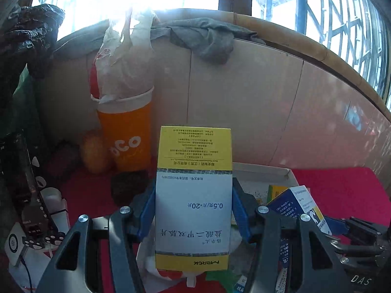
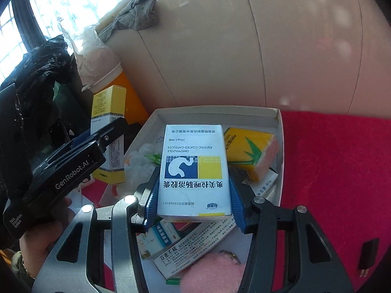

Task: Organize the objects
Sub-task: 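Carry the capsule box and MERCK box over the white tray and open both tools, then grasp the black charger plug with the left tool while the right tool grasps the pen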

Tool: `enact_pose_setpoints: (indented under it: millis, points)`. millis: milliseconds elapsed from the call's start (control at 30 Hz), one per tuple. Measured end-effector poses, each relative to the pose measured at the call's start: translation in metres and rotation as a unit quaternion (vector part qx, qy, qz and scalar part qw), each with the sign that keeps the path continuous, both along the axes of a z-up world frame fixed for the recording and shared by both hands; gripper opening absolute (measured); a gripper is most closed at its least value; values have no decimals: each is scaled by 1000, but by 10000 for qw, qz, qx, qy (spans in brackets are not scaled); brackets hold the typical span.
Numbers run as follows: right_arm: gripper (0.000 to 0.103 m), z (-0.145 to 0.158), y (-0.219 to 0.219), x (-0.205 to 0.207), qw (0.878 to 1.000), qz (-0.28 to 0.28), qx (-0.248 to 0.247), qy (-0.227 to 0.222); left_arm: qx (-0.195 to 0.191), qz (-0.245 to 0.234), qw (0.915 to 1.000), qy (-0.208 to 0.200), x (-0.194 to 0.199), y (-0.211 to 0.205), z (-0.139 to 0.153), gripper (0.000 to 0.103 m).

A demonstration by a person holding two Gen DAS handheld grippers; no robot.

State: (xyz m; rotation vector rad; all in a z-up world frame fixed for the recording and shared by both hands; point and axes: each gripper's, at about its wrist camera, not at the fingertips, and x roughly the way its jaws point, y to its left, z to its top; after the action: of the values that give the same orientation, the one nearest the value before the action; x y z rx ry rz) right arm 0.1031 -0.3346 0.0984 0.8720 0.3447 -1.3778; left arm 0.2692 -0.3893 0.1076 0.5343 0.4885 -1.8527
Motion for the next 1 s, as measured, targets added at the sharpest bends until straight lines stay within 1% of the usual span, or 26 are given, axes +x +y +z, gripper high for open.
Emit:
enact_pose_setpoints:
  millis: [200,267,300,333,367,400,500,567,600,633,700,767,800,867,900,933,967,1000]
  points:
    - [50,2,0,8,10000,42,-51,34,-17,-24,10000,-16,0,1,1,57]
    - [52,1,-1,13,9998,122,-65,164,68,-101,9999,23,-1,-1,0,58]
    - [62,1,0,17,9995,172,-64,267,121,-77,9999,-18,-1,-2,-1,62]
    - [87,1,2,18,9991,199,-80,362,152,-14,9999,-78,-2,-2,-2,82]
    - [94,2,6,18,9988,193,-150,426,148,43,9998,-114,-2,-1,-3,102]
    - [102,5,13,18,9985,175,-252,464,71,80,9999,-65,0,3,-2,103]
    - [102,13,43,11,9973,103,-567,450,-97,166,9996,204,8,15,5,103]
    - [102,16,72,3,9960,6,-739,509,-176,84,9990,412,10,27,11,103]
    - [102,16,88,-3,9952,-88,-781,582,-211,8,9988,449,8,33,14,103]
    - [102,15,103,-12,9942,-208,-792,692,-239,-91,9986,471,4,38,17,103]
    - [102,13,135,-42,9900,-714,-765,948,-290,-350,9977,511,-8,52,21,103]
    - [102,13,165,-86,9811,-1436,-636,1128,-324,-663,9961,475,-28,69,22,103]
    - [102,12,180,-114,9729,-1924,-511,1179,-315,-838,9950,452,-40,77,22,103]
    - [102,3,208,-169,9520,-2873,-142,1049,-222,-1215,9917,368,-69,93,20,103]
    - [102,-6,218,-194,9425,-3214,159,901,-136,-1400,9895,328,-85,100,17,103]
    - [102,-17,225,-217,9365,-3401,519,681,-30,-1563,9873,282,-101,107,13,103]
    - [102,-27,228,-232,9337,-3470,741,479,88,-1705,9851,221,-118,115,8,103]
    - [99,-37,229,-242,9317,-3499,913,346,206,-1810,9831,161,-133,121,2,103]
